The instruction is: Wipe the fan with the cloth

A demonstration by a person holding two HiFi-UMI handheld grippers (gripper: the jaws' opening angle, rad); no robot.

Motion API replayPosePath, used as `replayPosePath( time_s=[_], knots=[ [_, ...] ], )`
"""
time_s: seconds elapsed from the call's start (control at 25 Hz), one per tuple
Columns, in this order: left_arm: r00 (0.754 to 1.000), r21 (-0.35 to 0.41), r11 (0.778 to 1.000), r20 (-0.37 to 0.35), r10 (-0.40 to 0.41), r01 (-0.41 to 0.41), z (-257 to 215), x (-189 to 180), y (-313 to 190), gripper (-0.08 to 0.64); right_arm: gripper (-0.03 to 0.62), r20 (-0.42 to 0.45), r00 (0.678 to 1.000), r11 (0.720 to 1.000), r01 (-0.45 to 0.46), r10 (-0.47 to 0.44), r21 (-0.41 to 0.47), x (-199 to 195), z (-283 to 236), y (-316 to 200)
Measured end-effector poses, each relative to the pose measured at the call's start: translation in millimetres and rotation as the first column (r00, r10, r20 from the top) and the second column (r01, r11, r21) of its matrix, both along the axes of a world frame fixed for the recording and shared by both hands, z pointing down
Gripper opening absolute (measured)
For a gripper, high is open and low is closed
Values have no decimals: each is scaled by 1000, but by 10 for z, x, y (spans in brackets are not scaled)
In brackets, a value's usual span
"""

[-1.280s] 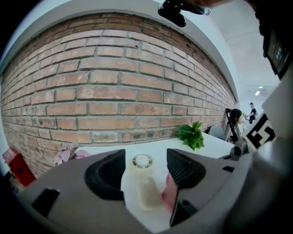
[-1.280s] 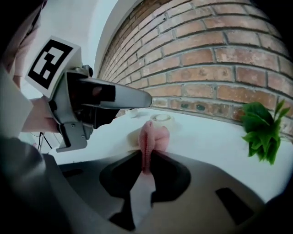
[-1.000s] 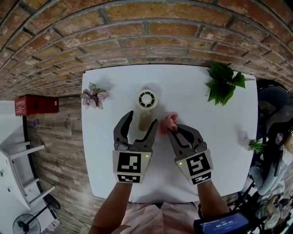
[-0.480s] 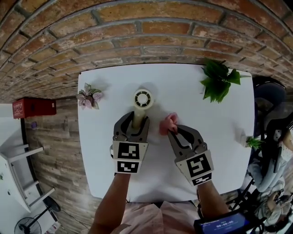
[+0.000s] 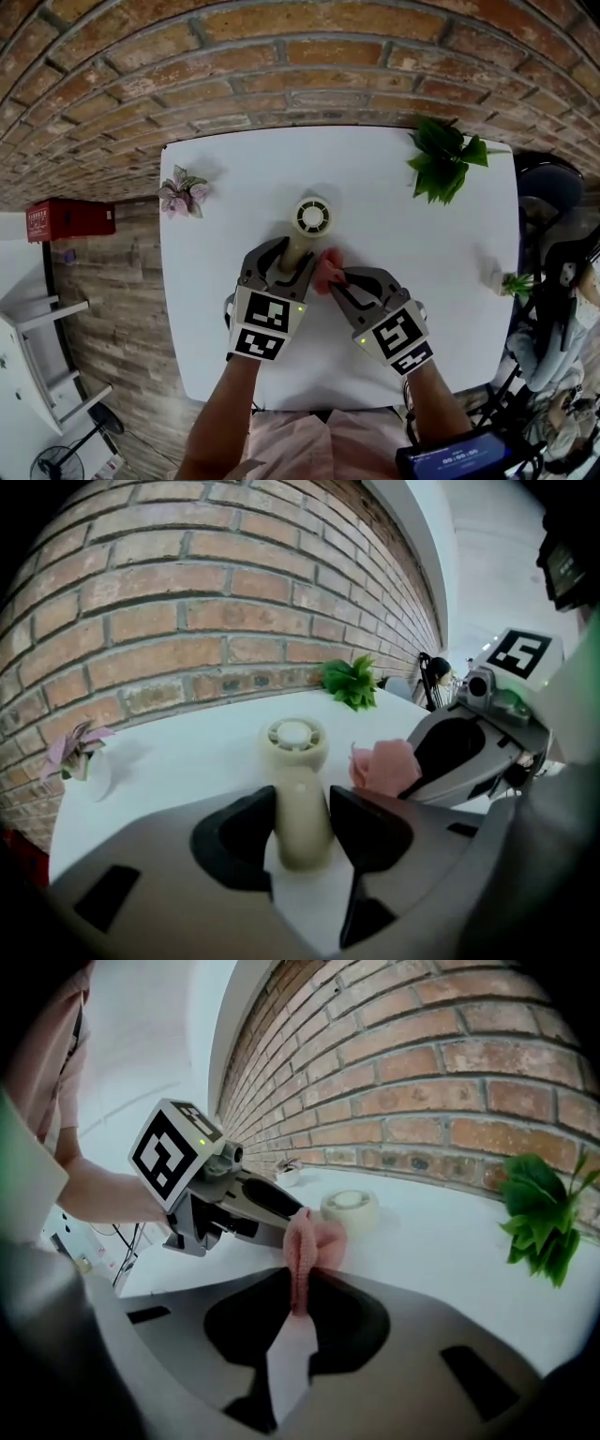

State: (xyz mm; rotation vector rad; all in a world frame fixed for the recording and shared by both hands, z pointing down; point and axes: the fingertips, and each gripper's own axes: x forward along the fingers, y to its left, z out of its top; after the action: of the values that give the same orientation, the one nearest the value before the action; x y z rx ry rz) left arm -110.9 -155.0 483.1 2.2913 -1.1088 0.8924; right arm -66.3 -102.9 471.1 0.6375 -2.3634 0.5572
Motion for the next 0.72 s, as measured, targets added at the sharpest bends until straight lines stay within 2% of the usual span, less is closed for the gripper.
replayPosePath(
  time_s=[0.2,0.4,0.72],
  knots=[
    [999,-12,999,24,48,-48,21,17,99,193,51,3,1000,998,27,-27,-48,-86,97,-32],
    [996,-27,996,6,85,-85,50,74,202,193,51,-1,1000,996,13,-13,-89,-119,135,-128],
    [990,-30,990,26,139,-138,52,66,333,193,48,-3,997,988,-72,73,-136,-106,160,-167]
  ],
)
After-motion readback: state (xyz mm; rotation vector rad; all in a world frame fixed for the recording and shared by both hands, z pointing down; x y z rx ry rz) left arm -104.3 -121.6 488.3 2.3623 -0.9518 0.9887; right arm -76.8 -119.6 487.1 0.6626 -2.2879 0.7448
